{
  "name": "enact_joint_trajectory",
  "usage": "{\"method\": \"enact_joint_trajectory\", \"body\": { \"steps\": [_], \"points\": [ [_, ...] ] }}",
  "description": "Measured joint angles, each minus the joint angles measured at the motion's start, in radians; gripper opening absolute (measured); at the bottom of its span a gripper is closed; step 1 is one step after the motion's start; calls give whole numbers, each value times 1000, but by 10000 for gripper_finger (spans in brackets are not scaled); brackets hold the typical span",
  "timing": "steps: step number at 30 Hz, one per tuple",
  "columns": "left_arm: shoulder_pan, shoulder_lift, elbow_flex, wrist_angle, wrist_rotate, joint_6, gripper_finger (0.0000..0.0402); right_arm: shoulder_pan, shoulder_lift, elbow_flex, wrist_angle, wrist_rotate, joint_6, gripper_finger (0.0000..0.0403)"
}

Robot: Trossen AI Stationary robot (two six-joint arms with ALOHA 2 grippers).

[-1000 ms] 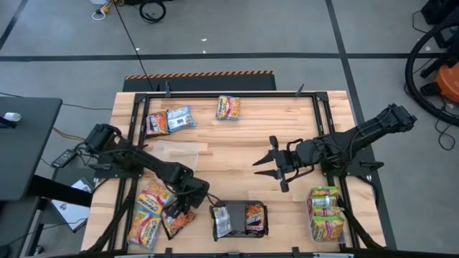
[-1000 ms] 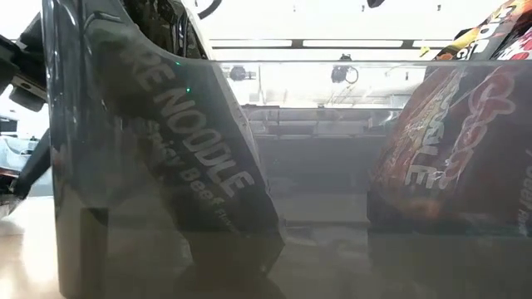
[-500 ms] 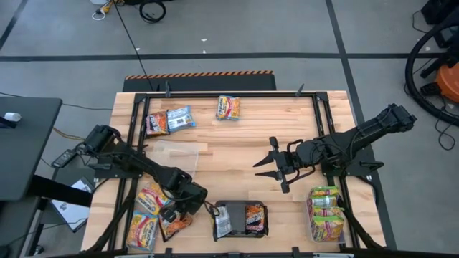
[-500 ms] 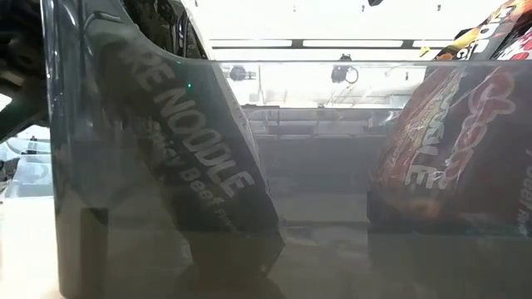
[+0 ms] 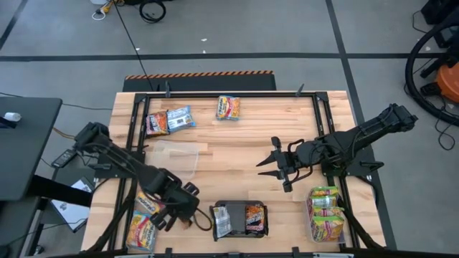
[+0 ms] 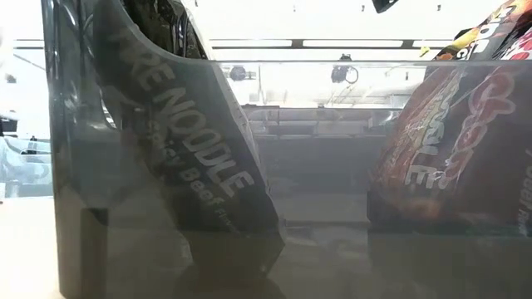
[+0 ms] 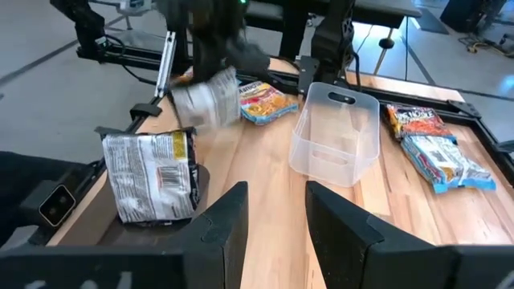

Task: Sort Maruchan noodles
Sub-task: Put the bottom black noodle pack into the black bin

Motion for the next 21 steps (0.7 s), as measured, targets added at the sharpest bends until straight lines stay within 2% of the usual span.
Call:
{"method": "enact_joint_trajectory", "body": {
  "steps": [5,7,12,21],
  "points": [
    [-14,-37,119,-72,-7,2,1,0,-5,0,-27,0,30,130],
    [-15,-49,164,-87,-41,29,1,3,-13,0,-73,0,53,130],
    [-2,-81,200,-33,-109,262,1,20,-34,0,-119,0,117,130],
    [91,-75,200,188,-68,586,1,60,-95,0,-173,21,181,130]
  ]
}}
